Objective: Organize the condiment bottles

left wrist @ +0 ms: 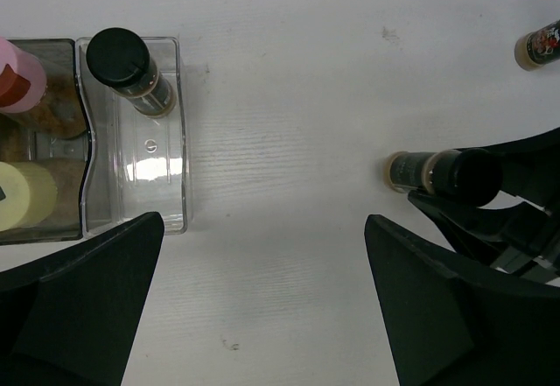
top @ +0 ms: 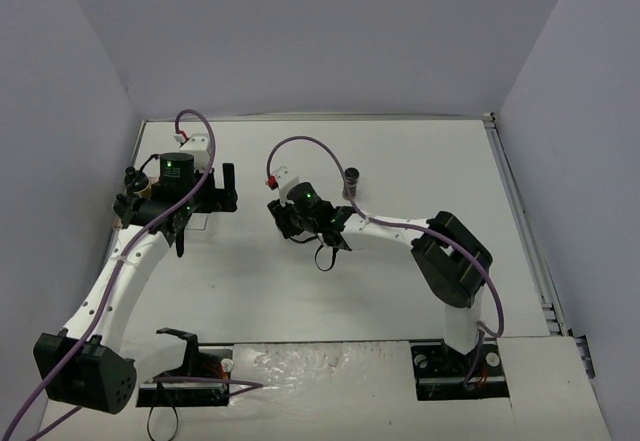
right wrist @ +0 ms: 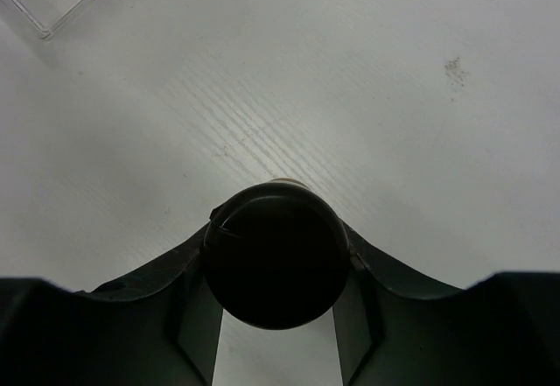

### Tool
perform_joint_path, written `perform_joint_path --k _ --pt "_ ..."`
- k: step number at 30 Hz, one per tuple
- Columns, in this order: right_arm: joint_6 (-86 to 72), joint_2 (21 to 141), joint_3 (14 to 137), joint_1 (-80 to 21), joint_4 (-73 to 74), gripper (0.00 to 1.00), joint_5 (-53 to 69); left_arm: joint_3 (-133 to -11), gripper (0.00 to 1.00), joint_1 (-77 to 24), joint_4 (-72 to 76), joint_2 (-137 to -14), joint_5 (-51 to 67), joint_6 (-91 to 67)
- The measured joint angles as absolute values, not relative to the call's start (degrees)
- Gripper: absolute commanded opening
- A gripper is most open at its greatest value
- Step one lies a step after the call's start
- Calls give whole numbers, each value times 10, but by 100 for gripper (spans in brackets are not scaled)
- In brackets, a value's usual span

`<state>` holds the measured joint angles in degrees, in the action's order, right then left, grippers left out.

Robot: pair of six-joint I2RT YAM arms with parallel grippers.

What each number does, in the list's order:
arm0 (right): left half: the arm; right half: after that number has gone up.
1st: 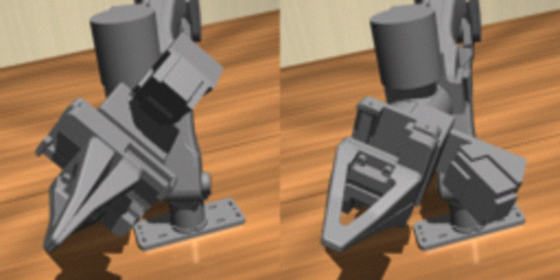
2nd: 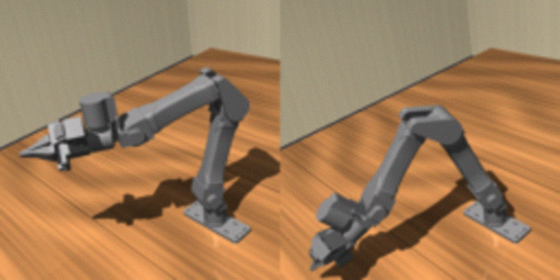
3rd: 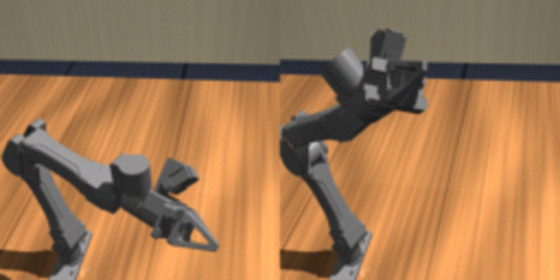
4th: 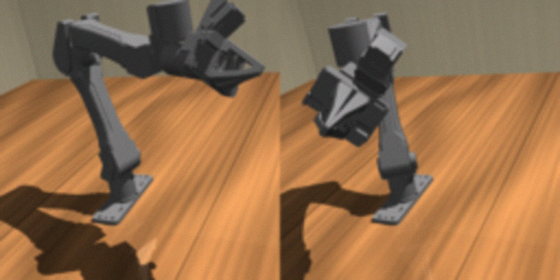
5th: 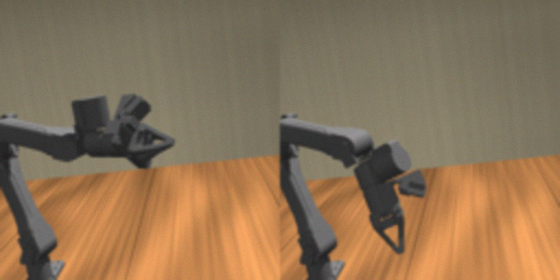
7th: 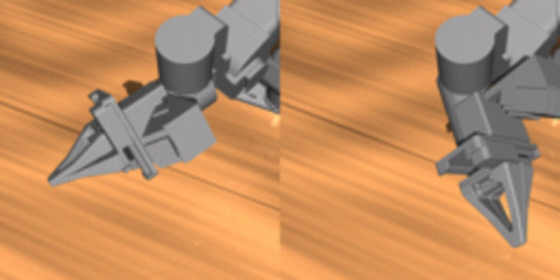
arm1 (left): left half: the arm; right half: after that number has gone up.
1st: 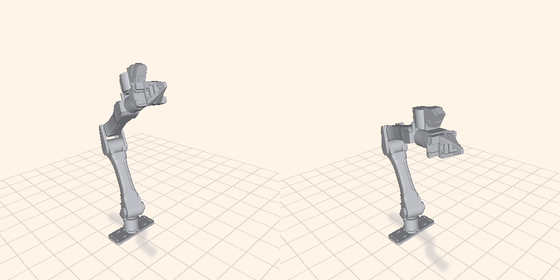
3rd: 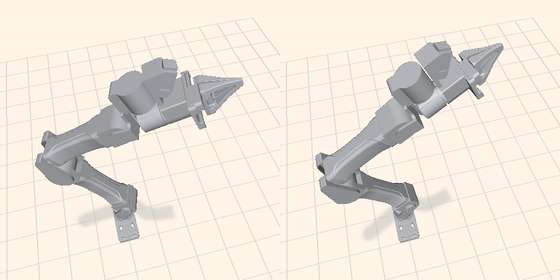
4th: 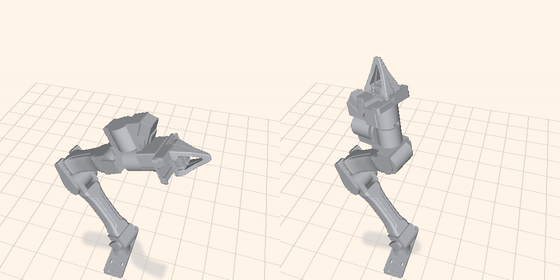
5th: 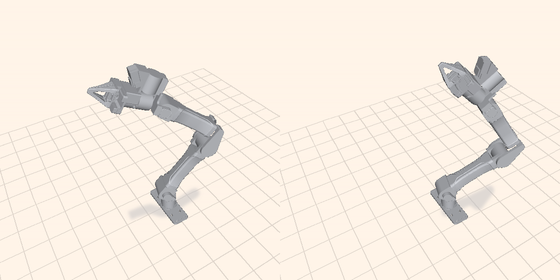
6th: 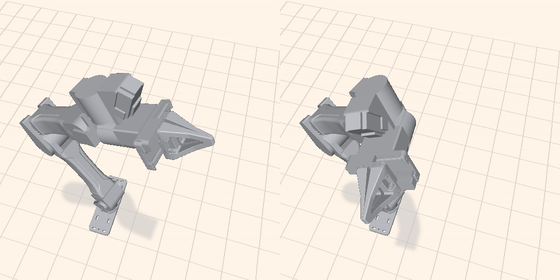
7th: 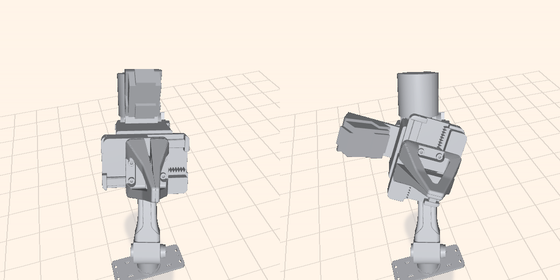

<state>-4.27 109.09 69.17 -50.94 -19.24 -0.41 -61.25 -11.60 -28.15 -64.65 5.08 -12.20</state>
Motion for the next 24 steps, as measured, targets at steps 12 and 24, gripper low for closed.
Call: perform_joint_path --k 12,24 --pt "-26 1134 717 -510 -182 85 20 -612 97 -116 -275 -646 71 -126" --pt "-29 927 597 -507 -129 100 -24 -601 97 -156 -247 -661 102 -160"
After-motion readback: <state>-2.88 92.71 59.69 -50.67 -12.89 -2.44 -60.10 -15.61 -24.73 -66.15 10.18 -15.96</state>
